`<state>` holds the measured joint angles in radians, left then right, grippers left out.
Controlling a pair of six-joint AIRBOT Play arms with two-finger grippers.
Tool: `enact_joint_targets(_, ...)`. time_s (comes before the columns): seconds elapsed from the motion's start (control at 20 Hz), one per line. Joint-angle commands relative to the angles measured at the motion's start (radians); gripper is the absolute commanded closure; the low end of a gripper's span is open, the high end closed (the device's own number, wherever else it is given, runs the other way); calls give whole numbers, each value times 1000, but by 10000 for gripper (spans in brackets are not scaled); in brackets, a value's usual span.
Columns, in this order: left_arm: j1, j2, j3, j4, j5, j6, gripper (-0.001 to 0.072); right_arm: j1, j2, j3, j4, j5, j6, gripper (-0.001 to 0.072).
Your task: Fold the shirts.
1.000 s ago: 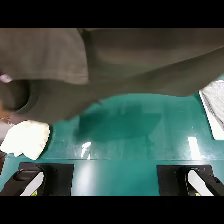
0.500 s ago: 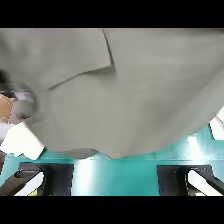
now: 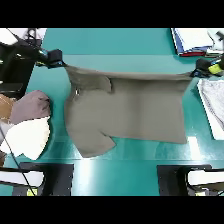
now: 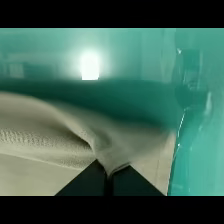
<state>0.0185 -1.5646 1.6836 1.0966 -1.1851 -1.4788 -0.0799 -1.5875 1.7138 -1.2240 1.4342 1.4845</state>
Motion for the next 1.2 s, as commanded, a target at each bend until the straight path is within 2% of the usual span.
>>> enact_joint_targets(0.0, 1, -109, -8, -40, 162, 21, 686, 6, -108, -11, 39, -156, 0, 697)
enact_joint_targets(0.05, 1, -110, -5, -39, 192, 21, 686, 0, -112, -11, 47, -174, -1, 697)
enact_joint_targets(0.15, 1, -110, -3, -38, 172, 40, 686, -5, -112, -12, 50, -169, -18, 697)
enact_joint_targets(0.3, 1, -110, -16, -20, 18, 102, 686, -5, -105, -49, 42, -71, -61, 696)
enact_joint_targets(0.4, 1, -110, -63, 4, -23, 103, 686, -5, -80, -142, 43, -88, -61, 697)
enact_joint_targets(0.6, 1, -110, -212, 6, -13, 99, 685, -5, -7, -319, 46, -173, -60, 695)
enact_joint_targets(0.65, 1, -110, -236, 6, -19, 92, 683, -5, 6, -341, 47, -175, -60, 635)
enact_joint_targets(0.7, 1, -110, -247, 11, -37, 87, 587, -6, 19, -355, 47, -170, -56, 392)
enact_joint_targets(0.75, 1, -109, -248, 22, -58, 69, 318, -11, 32, -352, 47, -154, -55, 265)
enact_joint_targets(0.8, 4, -104, -247, 30, -80, 35, 286, -20, 48, -343, 46, -138, -54, 265)
enact_joint_targets(0.95, 17, -42, -246, 83, -121, 9, 289, -61, 143, -351, 46, -83, -53, 265)
enact_joint_targets(1.15, 18, 187, -420, 214, -150, 1, 289, -116, 344, -487, 47, -46, -54, 265)
